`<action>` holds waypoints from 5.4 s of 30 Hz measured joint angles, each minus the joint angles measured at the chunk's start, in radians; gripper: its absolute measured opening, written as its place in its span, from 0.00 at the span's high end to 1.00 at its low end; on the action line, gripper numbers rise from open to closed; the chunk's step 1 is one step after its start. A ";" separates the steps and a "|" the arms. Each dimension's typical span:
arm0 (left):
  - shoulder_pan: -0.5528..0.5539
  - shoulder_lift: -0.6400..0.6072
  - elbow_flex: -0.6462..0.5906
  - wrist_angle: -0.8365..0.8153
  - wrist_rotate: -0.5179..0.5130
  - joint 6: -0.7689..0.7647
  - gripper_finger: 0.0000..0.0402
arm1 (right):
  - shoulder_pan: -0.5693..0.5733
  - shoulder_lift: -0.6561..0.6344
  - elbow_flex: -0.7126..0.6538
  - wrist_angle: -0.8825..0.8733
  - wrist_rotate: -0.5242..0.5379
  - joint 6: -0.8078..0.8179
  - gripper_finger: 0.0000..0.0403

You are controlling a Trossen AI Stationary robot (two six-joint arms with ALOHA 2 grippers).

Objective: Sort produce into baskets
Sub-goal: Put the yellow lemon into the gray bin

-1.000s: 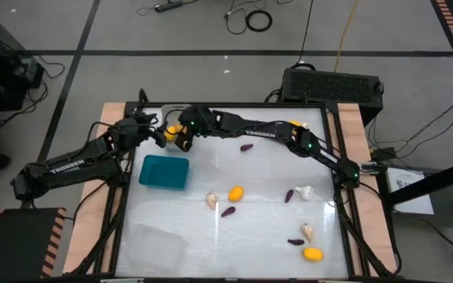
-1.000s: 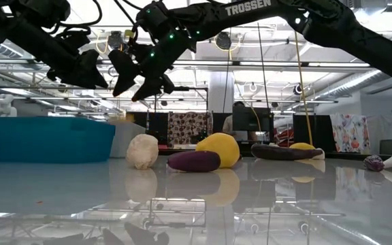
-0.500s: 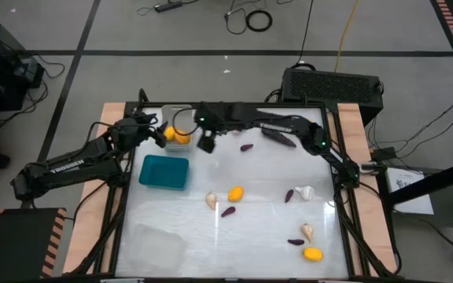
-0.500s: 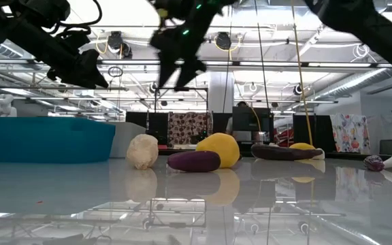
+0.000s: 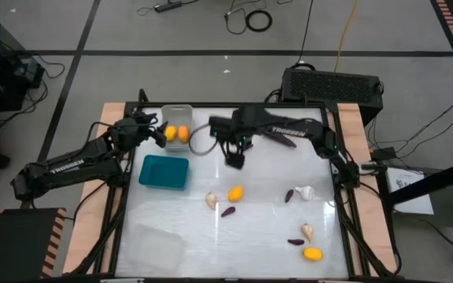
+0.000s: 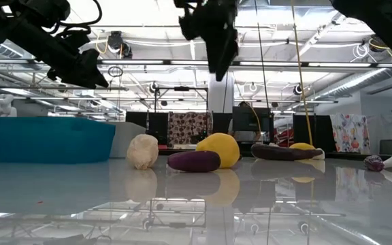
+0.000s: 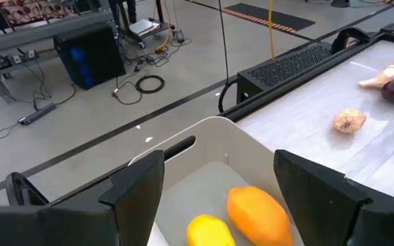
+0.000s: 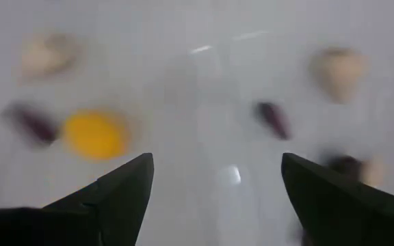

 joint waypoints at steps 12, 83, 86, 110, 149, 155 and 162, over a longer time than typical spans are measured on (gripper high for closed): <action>0.000 0.000 0.000 0.006 0.005 -0.005 0.29 | 0.161 0.069 -0.028 0.059 -0.062 -0.501 0.22; 0.000 0.000 0.000 0.007 0.013 0.020 0.29 | 0.199 0.236 -0.033 0.098 -0.027 -0.707 0.60; 0.000 0.000 0.000 0.007 0.012 0.020 0.29 | 0.171 0.197 -0.032 0.171 0.030 -0.716 0.59; 0.000 0.000 0.000 0.013 0.016 0.019 0.29 | -0.126 0.201 -0.030 1.231 -0.092 -0.500 0.58; 0.002 0.020 -0.001 -0.029 -0.196 -0.006 0.29 | -0.247 0.237 -0.032 1.168 -0.141 -0.186 0.25; 0.002 0.020 -0.001 -0.026 -0.154 -0.006 0.29 | -0.267 0.113 -0.032 0.769 -0.138 -0.232 0.25; 0.002 0.020 -0.001 -0.019 -0.146 -0.006 0.29 | -0.341 0.001 -0.030 0.270 -0.135 -0.314 0.25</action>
